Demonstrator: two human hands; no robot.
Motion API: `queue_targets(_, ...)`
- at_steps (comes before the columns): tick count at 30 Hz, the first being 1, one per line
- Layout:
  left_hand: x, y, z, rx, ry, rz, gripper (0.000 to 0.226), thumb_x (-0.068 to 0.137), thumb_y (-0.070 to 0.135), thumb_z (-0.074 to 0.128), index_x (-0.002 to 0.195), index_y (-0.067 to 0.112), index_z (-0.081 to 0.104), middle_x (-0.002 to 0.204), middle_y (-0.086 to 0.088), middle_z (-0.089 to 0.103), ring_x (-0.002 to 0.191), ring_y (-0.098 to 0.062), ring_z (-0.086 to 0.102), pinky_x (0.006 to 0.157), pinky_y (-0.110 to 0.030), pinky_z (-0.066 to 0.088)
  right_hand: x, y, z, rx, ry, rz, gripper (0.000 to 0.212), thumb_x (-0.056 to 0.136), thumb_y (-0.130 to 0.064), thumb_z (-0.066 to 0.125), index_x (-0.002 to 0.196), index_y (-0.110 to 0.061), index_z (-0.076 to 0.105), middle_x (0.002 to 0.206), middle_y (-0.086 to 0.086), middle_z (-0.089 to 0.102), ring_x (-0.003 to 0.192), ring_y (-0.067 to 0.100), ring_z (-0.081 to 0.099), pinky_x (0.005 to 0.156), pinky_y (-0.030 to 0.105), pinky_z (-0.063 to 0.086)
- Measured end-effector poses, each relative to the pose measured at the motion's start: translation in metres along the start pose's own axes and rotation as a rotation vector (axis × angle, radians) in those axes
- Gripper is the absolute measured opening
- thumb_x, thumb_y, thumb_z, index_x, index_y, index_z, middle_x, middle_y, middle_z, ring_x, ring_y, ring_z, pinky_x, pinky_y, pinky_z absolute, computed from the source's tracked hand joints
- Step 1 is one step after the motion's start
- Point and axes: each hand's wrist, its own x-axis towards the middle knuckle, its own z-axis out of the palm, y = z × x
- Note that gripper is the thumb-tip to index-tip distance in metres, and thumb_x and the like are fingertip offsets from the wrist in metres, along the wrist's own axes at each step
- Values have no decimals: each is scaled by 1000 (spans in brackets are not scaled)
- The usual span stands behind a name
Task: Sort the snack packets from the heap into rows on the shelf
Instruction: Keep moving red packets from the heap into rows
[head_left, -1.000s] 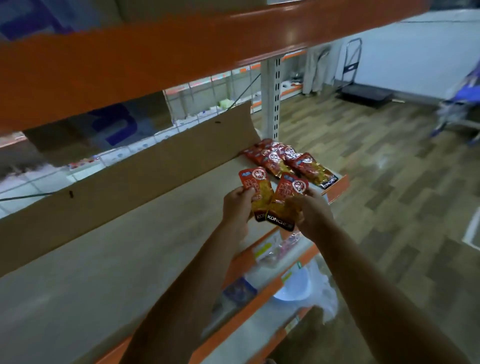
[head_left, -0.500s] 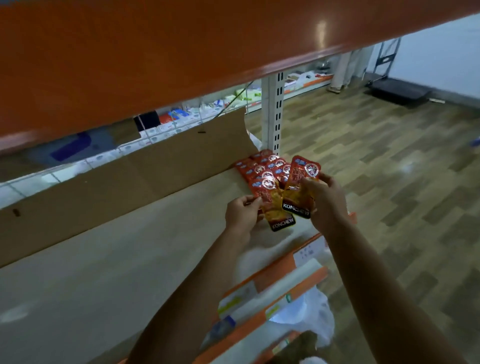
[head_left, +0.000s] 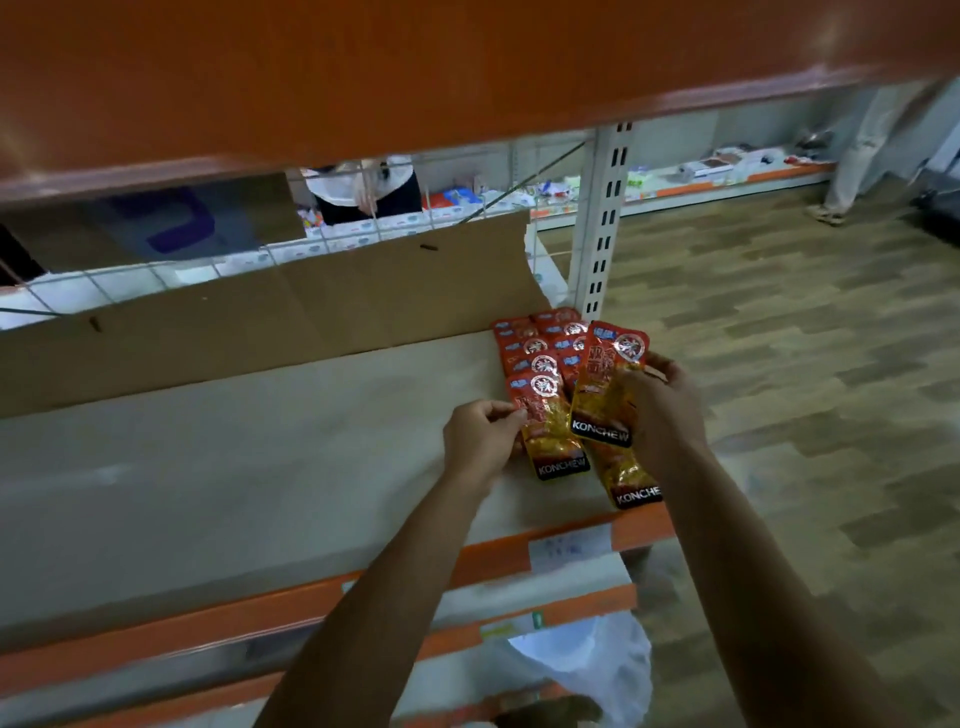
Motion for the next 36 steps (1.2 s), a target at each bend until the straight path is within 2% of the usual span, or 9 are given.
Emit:
queue_targets(6, -6, 11, 8, 104, 83, 22, 12, 84, 26, 73, 86, 16, 66, 83, -2, 71, 69, -15, 68, 75, -35, 59, 4, 5, -7, -107, -20, -13, 36, 86, 3, 60, 120, -4, 56, 107, 20, 67, 94, 34, 68, 82, 49, 56)
queue_targets(14, -9, 11, 12, 198, 115, 64, 19, 84, 27, 72, 95, 11, 68, 90, -4, 71, 75, -18, 70, 78, -39, 59, 1, 4, -14, -156, -57, -7, 37, 87, 1, 60, 123, -5, 53, 109, 18, 65, 91, 32, 69, 79, 49, 57)
queue_targets(20, -15, 11, 12, 401, 240, 213, 23, 90, 38, 63, 94, 15, 65, 84, 7, 65, 75, -8, 61, 62, -21, 47, -5, 8, -8, -260, -88, -24, 37, 88, -9, 65, 123, -13, 52, 111, 10, 64, 92, 25, 68, 79, 48, 58)
queue_targets(22, -18, 13, 12, 356, 222, 268, 30, 93, 45, 55, 96, 17, 65, 87, 9, 65, 77, -4, 59, 60, -15, 42, -8, 11, -5, -292, -98, -44, 39, 88, -10, 64, 125, -12, 51, 114, 10, 63, 95, 24, 66, 82, 48, 57)
queue_targets(25, -24, 17, 16, 51, 2, 175, 37, 91, 50, 57, 111, 20, 64, 101, 6, 67, 92, -7, 64, 78, -26, 55, -14, 17, 2, -345, -129, -86, 36, 88, -8, 63, 122, -14, 53, 113, 6, 61, 98, 23, 64, 85, 48, 55)
queue_targets(28, -28, 14, 17, -115, -68, 78, 37, 90, 31, 65, 123, 16, 59, 111, 0, 68, 99, -12, 66, 86, -33, 57, -18, 20, 5, -480, -152, -195, 38, 87, -8, 63, 124, -12, 55, 101, -6, 59, 95, 17, 61, 82, 38, 56)
queue_targets(31, -30, 7, 12, -210, -54, 43, 22, 90, 20, 66, 110, 12, 64, 100, -2, 72, 87, -11, 71, 75, -29, 59, -20, 19, 1, -674, -169, -325, 35, 88, -10, 62, 123, -12, 61, 108, 3, 67, 95, 17, 63, 74, 25, 51)
queue_targets(35, -32, -1, 7, -115, -28, 16, 9, 87, 21, 70, 95, 19, 65, 99, -4, 72, 88, -16, 71, 82, -36, 58, -18, 18, -11, -807, -112, -438, 22, 89, -9, 58, 109, -8, 66, 101, 2, 65, 89, 10, 58, 57, 4, 33)
queue_targets(36, -33, -3, 8, -93, -26, 12, 12, 86, 21, 70, 97, 17, 65, 100, -5, 72, 89, -17, 70, 83, -38, 58, -18, 18, -14, -836, -112, -456, 15, 89, -9, 57, 101, -10, 65, 95, 1, 62, 86, 10, 55, 53, 8, 30)
